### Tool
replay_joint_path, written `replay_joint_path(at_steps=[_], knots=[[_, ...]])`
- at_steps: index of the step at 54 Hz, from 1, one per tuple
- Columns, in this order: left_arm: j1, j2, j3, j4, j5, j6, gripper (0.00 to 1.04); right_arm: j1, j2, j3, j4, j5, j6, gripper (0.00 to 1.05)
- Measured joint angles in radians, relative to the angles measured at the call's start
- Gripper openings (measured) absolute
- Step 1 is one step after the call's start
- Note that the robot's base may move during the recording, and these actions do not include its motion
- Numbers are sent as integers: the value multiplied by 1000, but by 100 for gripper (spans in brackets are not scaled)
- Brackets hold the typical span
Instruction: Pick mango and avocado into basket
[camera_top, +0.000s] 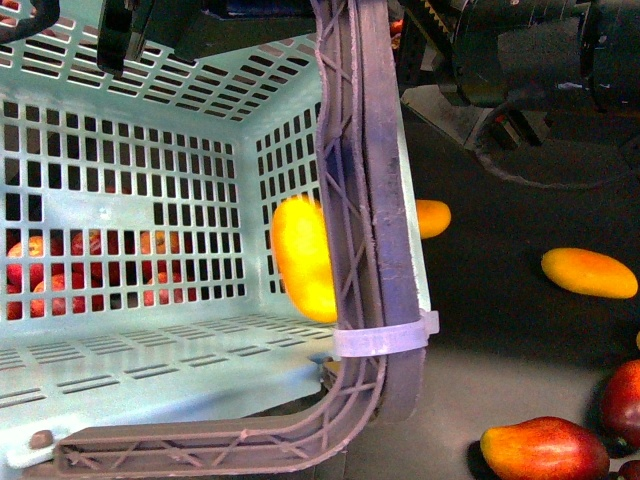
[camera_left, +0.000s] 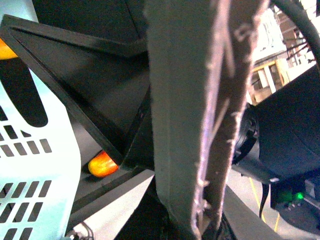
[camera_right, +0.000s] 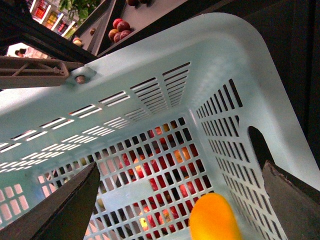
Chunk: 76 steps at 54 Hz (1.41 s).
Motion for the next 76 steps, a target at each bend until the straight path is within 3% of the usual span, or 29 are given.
replay_joint_path(at_steps=[7, 18, 26, 42, 55, 76], knots=[[-2, 0, 0, 0, 13, 4, 11, -27, -18, -19, -17, 50, -27, 97], [-4, 0, 0, 0, 20, 4, 11, -134, -128, -117, -4, 371, -159, 97], [-4, 0, 0, 0, 19, 6, 11, -249, -266, -230, 48, 508, -255, 97], [-7, 0, 0, 0, 22, 8, 11, -446, -624, -539, 21, 576, -302, 97], [-7, 0, 0, 0, 23, 8, 11, -422, -996, -741, -176, 644, -347, 97], [-7, 0, 0, 0, 23, 12, 11, -415, -1038, -748, -181, 647, -354, 97]])
